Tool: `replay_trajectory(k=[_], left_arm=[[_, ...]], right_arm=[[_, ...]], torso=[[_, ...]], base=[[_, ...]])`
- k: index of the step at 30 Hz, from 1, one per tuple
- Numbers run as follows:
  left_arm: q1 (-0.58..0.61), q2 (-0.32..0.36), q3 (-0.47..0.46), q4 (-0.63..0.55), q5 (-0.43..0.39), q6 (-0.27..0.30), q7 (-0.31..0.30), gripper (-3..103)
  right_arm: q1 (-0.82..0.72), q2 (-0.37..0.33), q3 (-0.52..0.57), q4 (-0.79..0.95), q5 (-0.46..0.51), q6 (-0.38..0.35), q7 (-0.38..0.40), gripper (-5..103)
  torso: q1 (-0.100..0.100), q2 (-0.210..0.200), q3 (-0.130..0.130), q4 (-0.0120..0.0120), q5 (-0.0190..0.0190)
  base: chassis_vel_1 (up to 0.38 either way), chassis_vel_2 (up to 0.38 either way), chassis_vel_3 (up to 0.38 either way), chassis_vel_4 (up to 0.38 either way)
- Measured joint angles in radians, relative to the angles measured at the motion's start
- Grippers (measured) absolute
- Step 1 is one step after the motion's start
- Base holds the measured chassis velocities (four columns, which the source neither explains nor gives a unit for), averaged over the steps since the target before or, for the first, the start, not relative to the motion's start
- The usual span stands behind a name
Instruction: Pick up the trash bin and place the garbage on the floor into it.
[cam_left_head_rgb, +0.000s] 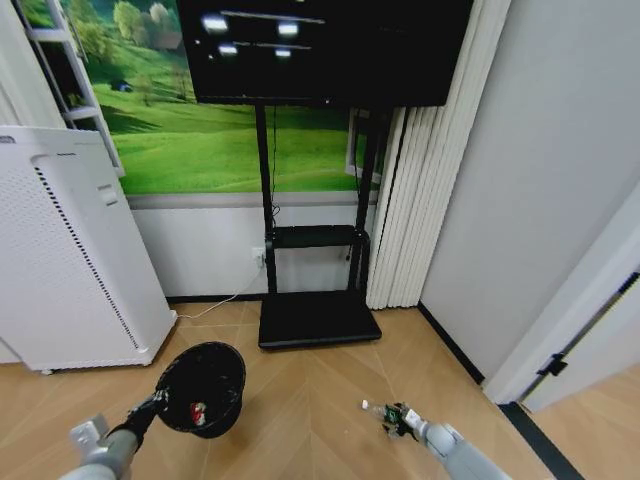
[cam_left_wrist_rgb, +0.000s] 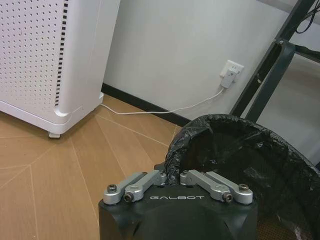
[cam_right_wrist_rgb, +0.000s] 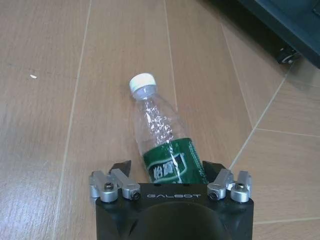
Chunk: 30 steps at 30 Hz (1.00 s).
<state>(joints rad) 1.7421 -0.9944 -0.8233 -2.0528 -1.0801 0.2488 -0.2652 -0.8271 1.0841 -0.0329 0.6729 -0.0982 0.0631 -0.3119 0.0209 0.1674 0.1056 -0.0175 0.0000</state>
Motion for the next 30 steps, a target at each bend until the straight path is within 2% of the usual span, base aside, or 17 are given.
replay_trajectory(k=[2,3,6,8,9,11,12,13,15,16,18,19,30], left_arm=[[-0.001,0.0,0.0,0.002,0.0,0.0,0.001,7],[-0.004,0.0,0.0,0.004,0.0,0.0,0.001,7],[-0.01,0.0,0.002,0.005,0.0,0.0,0.001,7],[-0.012,0.0,0.003,0.005,0.001,0.0,0.001,7],[-0.012,0.0,0.003,0.005,0.001,0.0,0.001,7],[-0.015,0.001,0.003,0.005,0.0,0.0,0.001,7],[-0.015,0.001,0.003,0.005,0.0,0.0,0.001,7],[-0.012,0.001,-0.001,0.004,0.0,0.0,0.001,7],[-0.01,0.001,-0.005,0.005,0.0,0.0,0.002,7],[-0.009,0.0,-0.009,0.006,-0.002,0.0,0.002,7],[-0.01,0.002,-0.009,0.007,-0.003,0.0,0.002,7],[-0.014,0.009,-0.009,0.01,-0.004,0.0,0.002,7],[-0.03,0.022,-0.004,0.012,-0.016,0.0,-0.001,7]], right_arm=[[0.0,0.0,0.001,0.0,-0.003,-0.001,-0.001,81],[-0.002,-0.001,0.004,0.002,-0.004,-0.004,-0.002,70],[-0.007,-0.003,0.009,0.007,-0.002,-0.005,-0.002,65],[-0.009,-0.004,0.01,0.009,-0.001,-0.005,-0.002,54],[-0.009,-0.004,0.01,0.009,-0.001,-0.005,-0.002,54],[-0.015,-0.006,0.015,0.014,0.001,-0.005,-0.001,43],[-0.015,-0.006,0.015,0.014,0.001,-0.005,-0.001,43],[-0.025,-0.007,0.02,0.022,0.004,-0.005,0.002,33],[-0.032,-0.007,0.024,0.031,0.006,-0.005,0.005,33],[-0.043,-0.007,0.029,0.044,0.009,-0.006,0.006,27],[-0.047,-0.008,0.03,0.051,0.01,-0.007,0.006,27],[-0.054,-0.009,0.033,0.063,0.017,-0.012,0.006,21],[-0.068,-0.001,0.059,0.097,0.041,-0.026,0.031,20]], torso=[[0.0,0.0,0.0,-0.0001,-0.0001],[0.0,0.0,0.0,-0.0001,-0.0002],[0.0,0.0,0.0,-0.0002,-0.0001],[0.0,0.0,0.0,-0.0002,0.0],[0.0,0.0,0.0,-0.0002,0.0],[0.0,0.0,0.0,-0.0002,-0.0004],[0.0,0.0,0.0,-0.0002,-0.0004],[0.0,0.0,0.0,-0.0002,-0.0002],[0.0,0.0,0.0,-0.0001,-0.0002],[0.0,0.0,0.0,0.0001,-0.0003],[0.0,0.0,0.0,0.0001,-0.0002],[0.0,0.0,0.0,0.0,-0.0002],[0.0,0.0,0.0,0.0,0.0002]], base=[[0.0,0.0,0.0,0.0],[0.0,0.0,0.0,0.0],[0.0,0.0,0.0,0.0],[0.0,0.0,0.0,0.0],[0.0,0.0,0.0,0.0],[0.0,0.0,0.0,0.0],[0.0,0.0,0.0,0.0],[0.0,0.0,0.0,0.0],[0.0,0.0,0.0,0.0],[0.0,0.0,0.0,0.0],[0.0,0.0,0.0,0.0],[0.0,0.0,0.0,0.0],[0.0,0.0,0.0,0.0]])
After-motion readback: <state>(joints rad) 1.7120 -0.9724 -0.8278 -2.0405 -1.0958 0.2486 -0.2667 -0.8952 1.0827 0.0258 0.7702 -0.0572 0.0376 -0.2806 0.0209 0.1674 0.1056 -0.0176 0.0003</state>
